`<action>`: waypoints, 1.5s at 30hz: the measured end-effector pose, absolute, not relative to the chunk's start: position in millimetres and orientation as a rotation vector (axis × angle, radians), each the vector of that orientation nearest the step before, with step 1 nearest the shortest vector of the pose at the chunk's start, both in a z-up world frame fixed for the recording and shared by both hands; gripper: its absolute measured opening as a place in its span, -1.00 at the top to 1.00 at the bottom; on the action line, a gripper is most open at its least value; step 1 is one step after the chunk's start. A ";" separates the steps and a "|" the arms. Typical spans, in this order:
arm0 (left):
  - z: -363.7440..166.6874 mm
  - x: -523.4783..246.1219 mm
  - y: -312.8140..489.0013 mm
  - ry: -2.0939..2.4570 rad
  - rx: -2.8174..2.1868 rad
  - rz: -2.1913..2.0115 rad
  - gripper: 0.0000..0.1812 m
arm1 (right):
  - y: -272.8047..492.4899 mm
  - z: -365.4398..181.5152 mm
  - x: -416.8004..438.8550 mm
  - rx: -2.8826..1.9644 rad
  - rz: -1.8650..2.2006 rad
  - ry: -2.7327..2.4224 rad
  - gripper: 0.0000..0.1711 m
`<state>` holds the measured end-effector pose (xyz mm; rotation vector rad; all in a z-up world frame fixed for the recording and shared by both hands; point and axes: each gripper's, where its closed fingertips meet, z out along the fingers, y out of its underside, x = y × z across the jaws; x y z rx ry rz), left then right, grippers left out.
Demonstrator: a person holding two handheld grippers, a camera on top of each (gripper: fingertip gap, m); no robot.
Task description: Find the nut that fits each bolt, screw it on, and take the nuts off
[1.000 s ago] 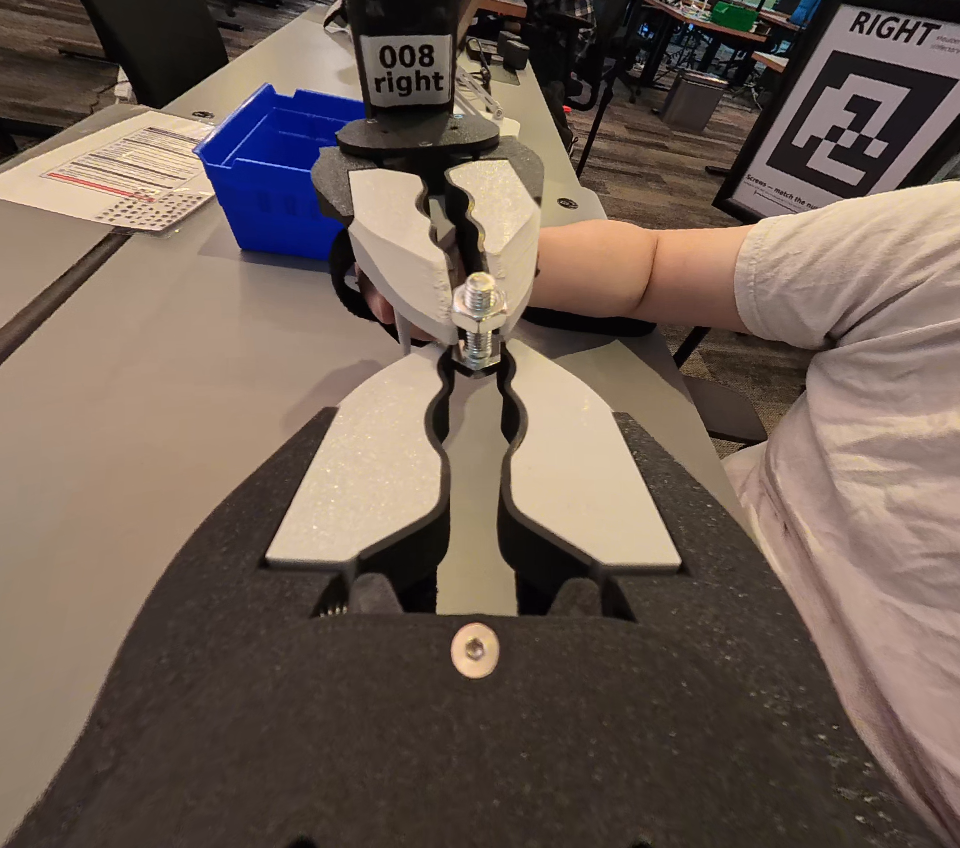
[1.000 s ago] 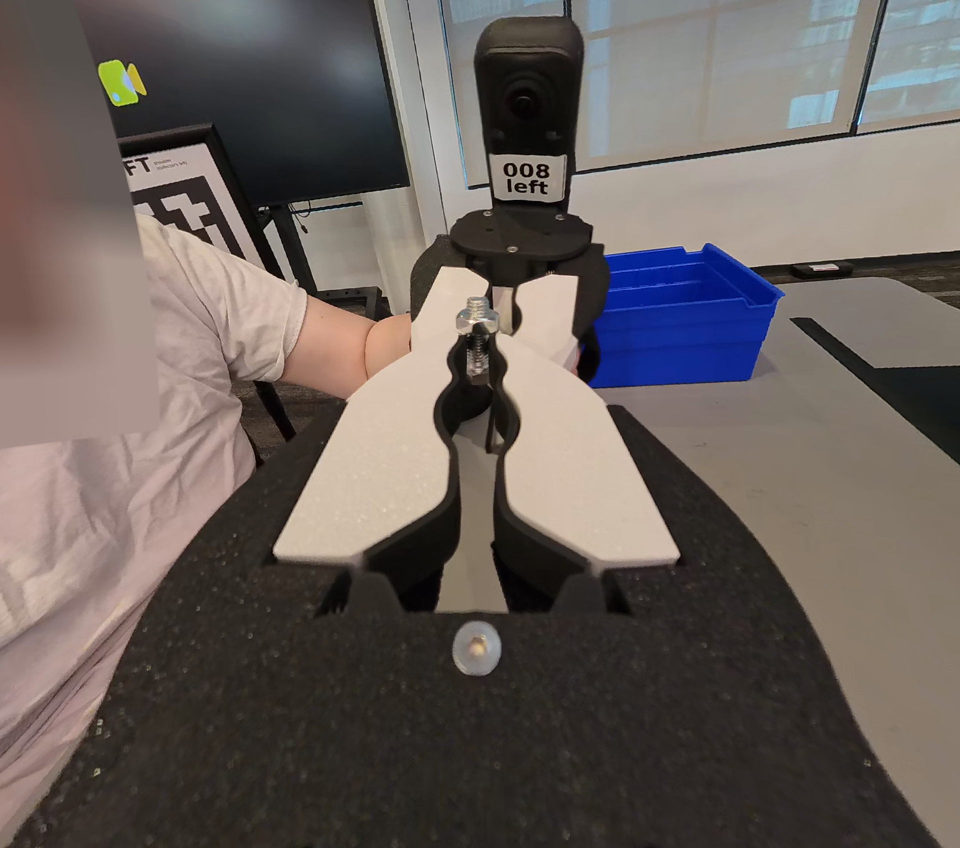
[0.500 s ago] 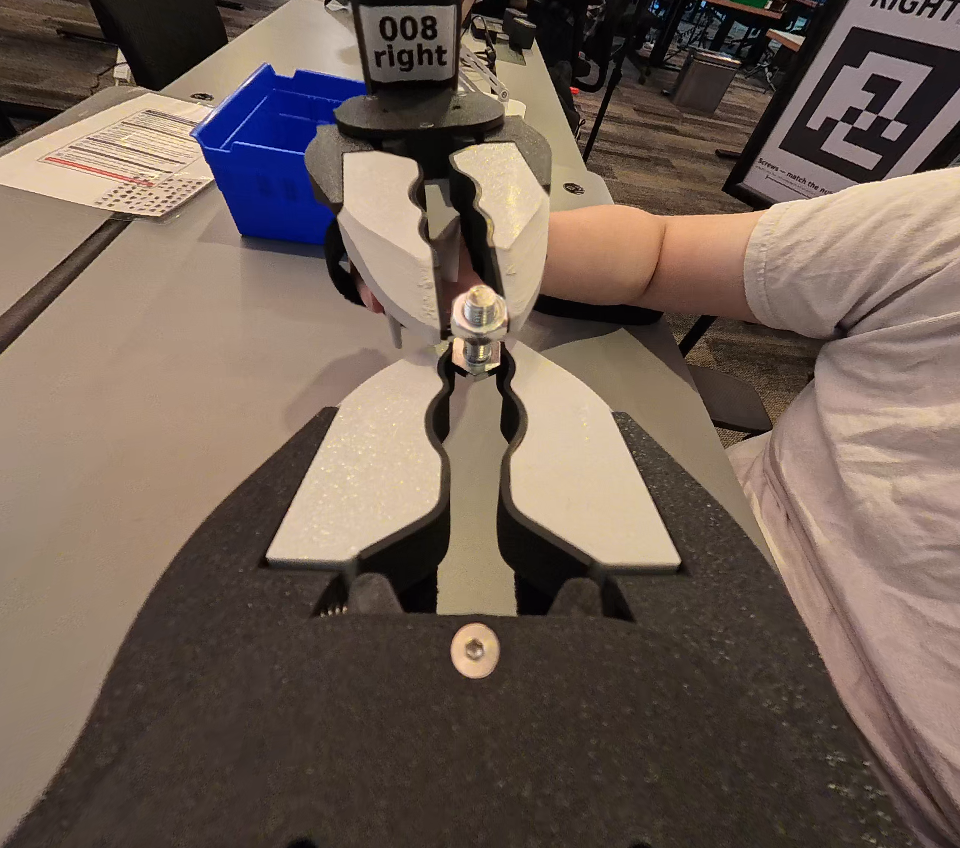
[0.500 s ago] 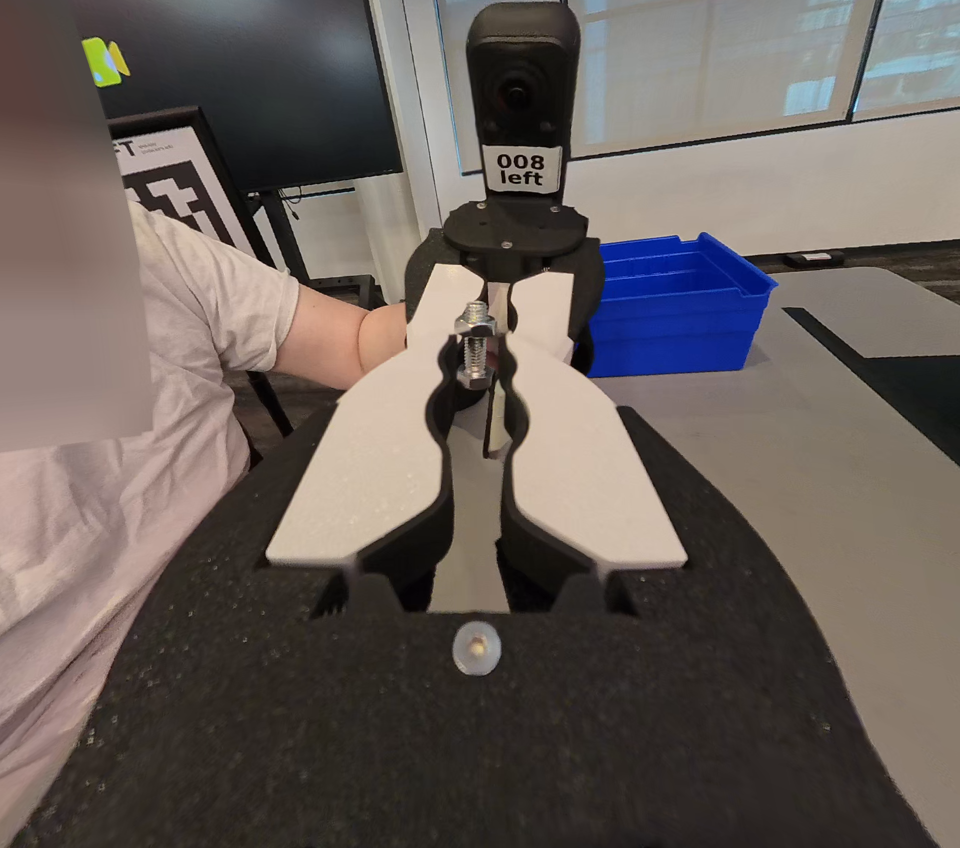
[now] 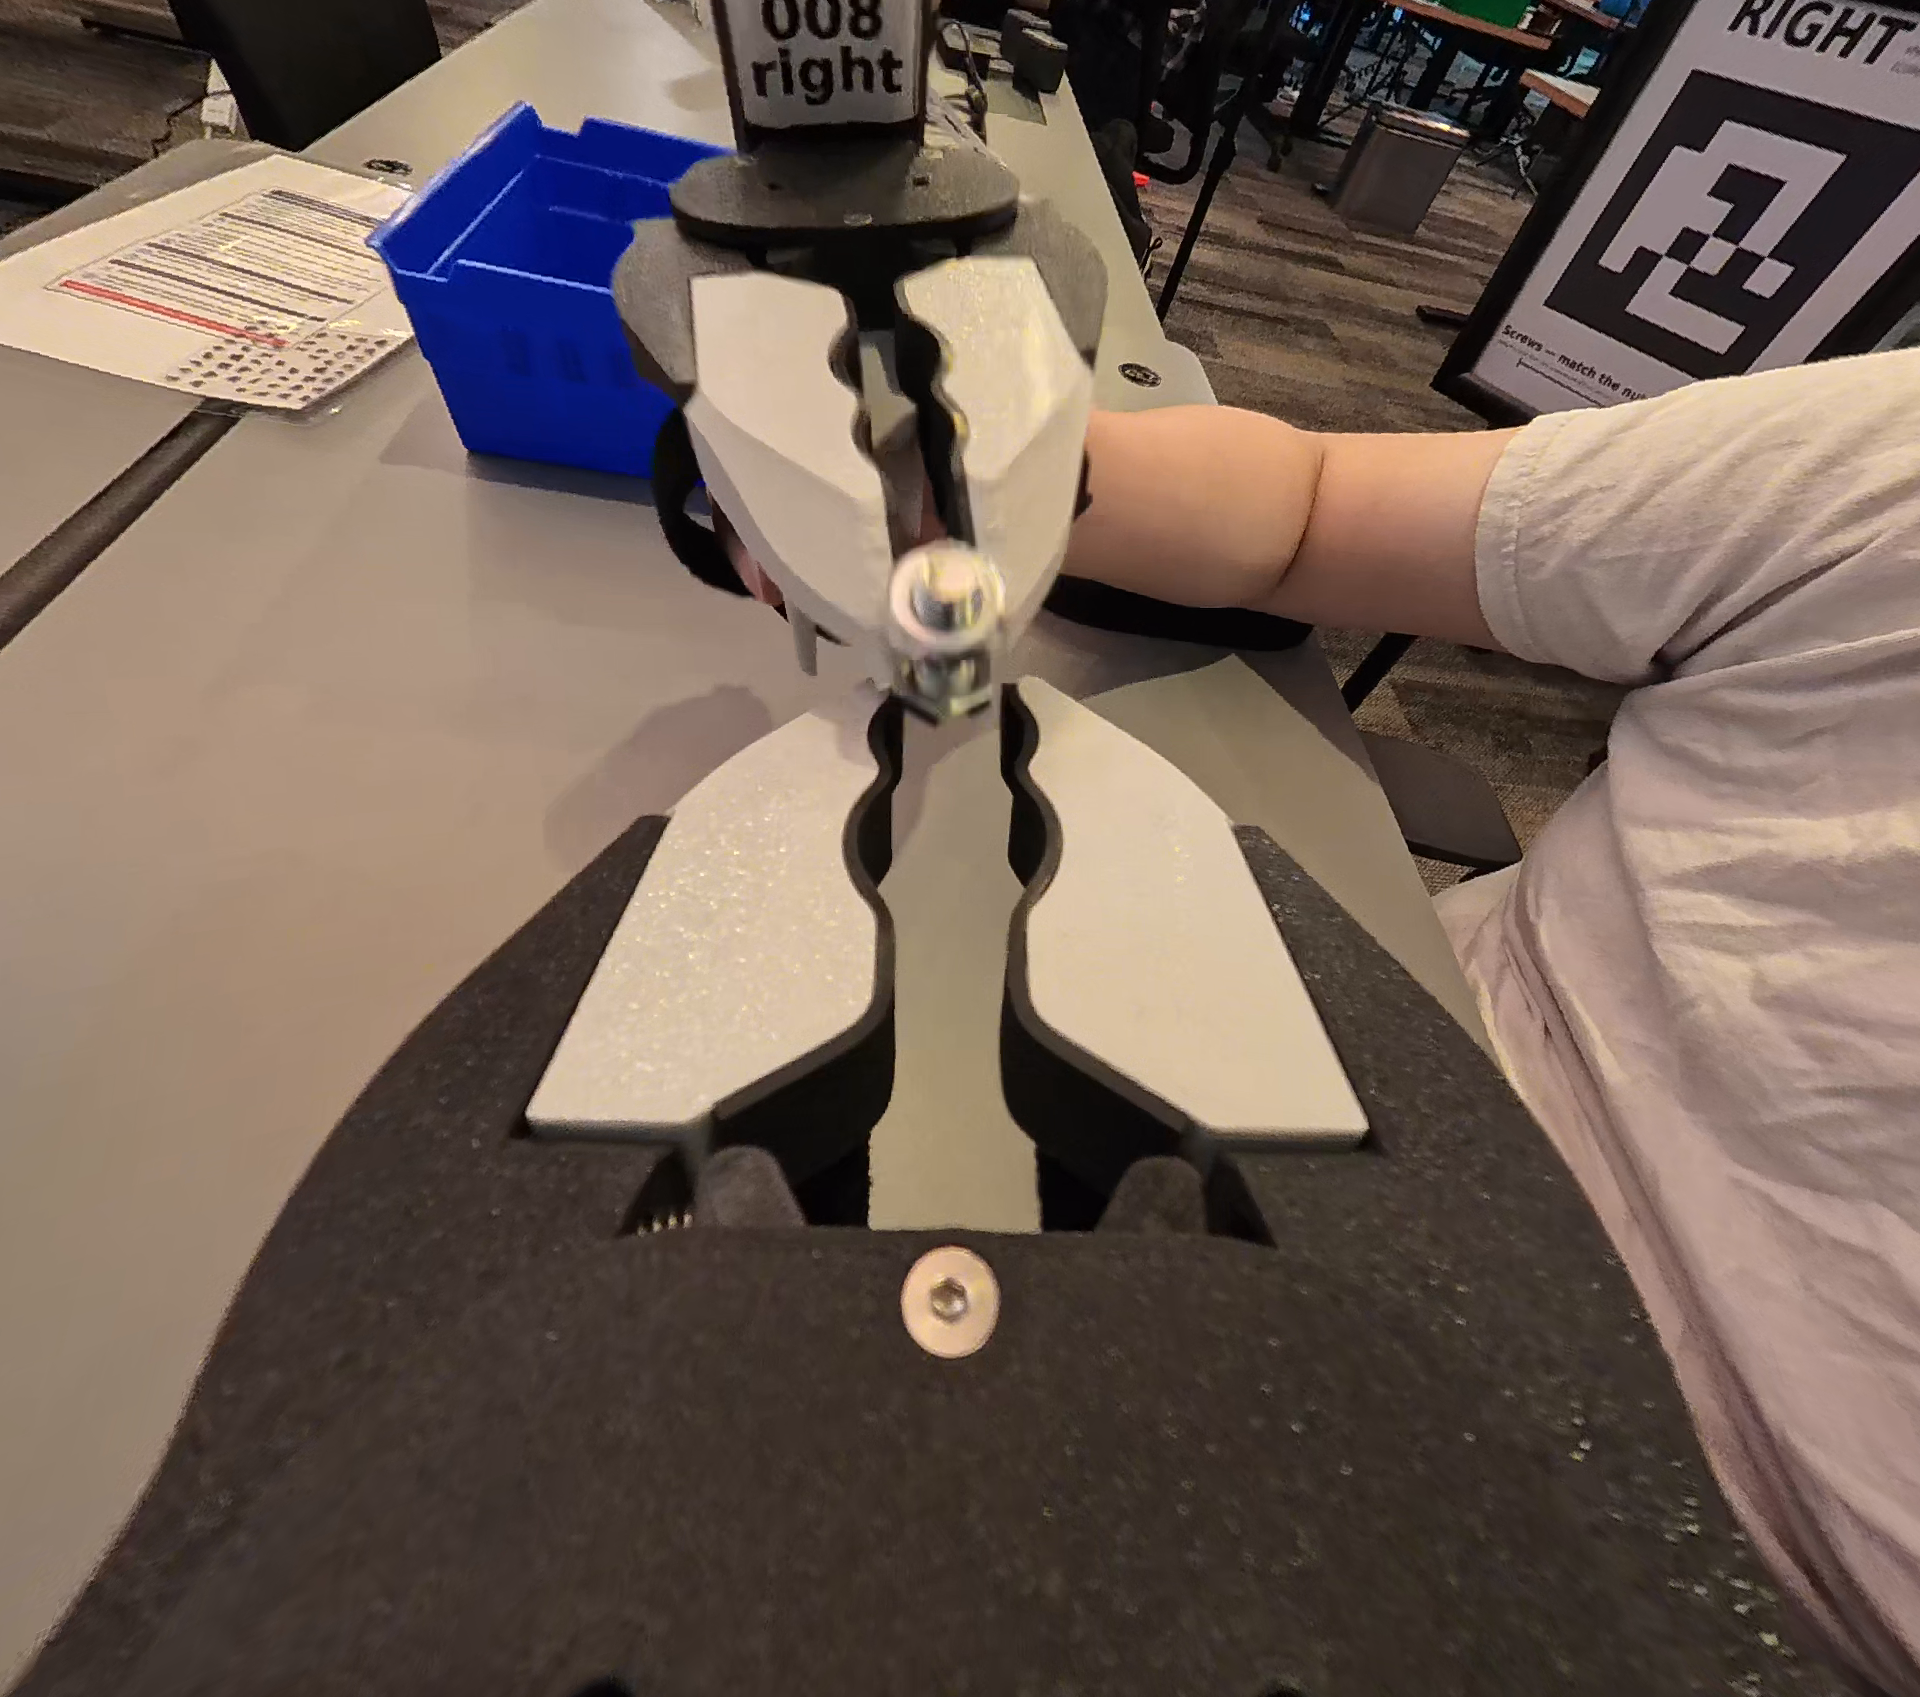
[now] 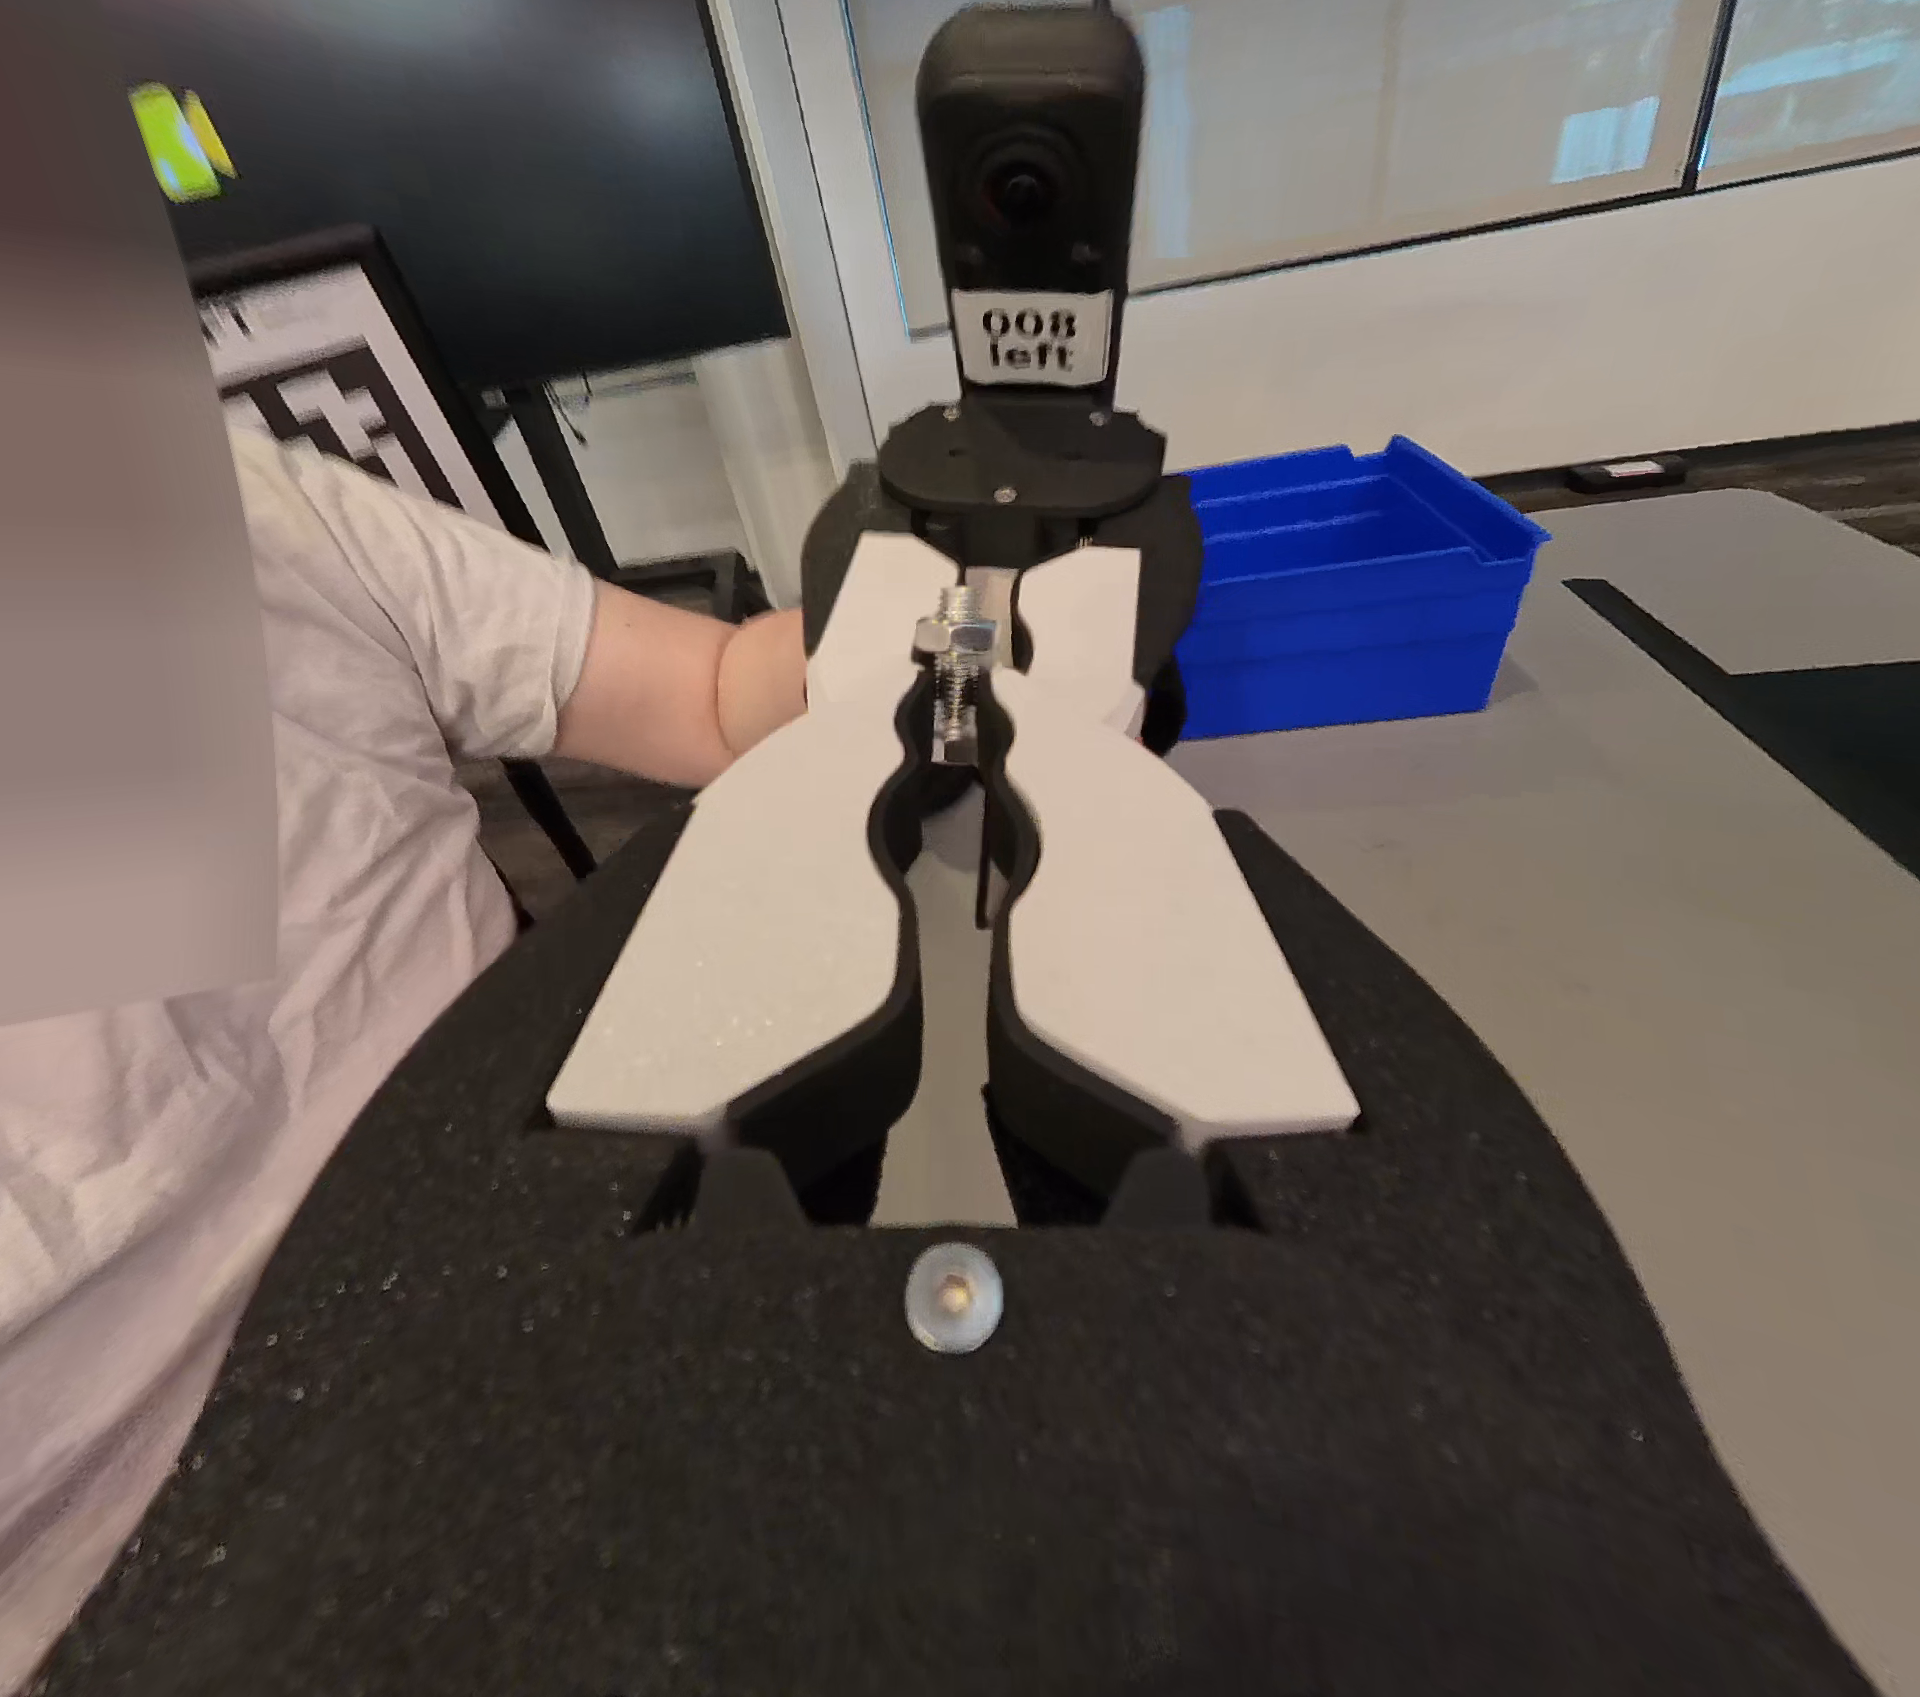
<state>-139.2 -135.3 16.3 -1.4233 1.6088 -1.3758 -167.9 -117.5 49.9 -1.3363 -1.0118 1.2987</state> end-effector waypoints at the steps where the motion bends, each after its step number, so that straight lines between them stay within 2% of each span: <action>1: 15.1 -139.1 -135.2 1.611 -1.432 -1.377 0.79 | -116.1 56.7 -164.7 -1.326 1.362 -0.960 0.92; 6: 9.9 -138.6 -136.0 1.634 -1.449 -1.362 0.78 | -112.9 96.9 -131.3 -1.223 1.566 -0.772 0.92; 11: -0.1 -137.5 -133.1 1.658 -1.484 -1.318 0.79 | -115.1 120.0 -101.5 -1.200 1.485 -0.770 0.92; 14: -9.2 -135.7 -131.5 1.676 -1.509 -1.275 0.81 | -115.2 116.5 -87.2 -1.345 1.362 -0.828 0.92; 17: -13.4 -132.9 -136.6 1.695 -1.511 -1.294 0.82 | -102.2 92.3 -36.6 -1.683 0.924 -0.846 0.92; 20: -12.4 -133.1 -139.1 1.716 -1.488 -1.278 0.82 | -101.0 49.9 62.2 -2.059 0.369 -0.758 0.92; 23: -6.5 -135.7 -138.3 1.712 -1.474 -1.275 0.83 | -126.8 -4.6 147.2 -2.404 0.136 -0.653 0.91; 28: 8.6 -142.6 -131.7 1.664 -1.456 -1.278 0.85 | -147.2 -75.6 215.9 -2.744 0.204 -0.388 0.91; 33: 20.6 -150.1 -122.5 1.621 -1.441 -1.259 0.86 | -169.3 -131.8 235.3 -2.962 0.238 -0.454 0.91; 45: 28.6 -154.9 -116.2 1.584 -1.437 -1.248 0.86 | -179.8 -153.7 243.3 -3.003 0.288 -0.438 0.91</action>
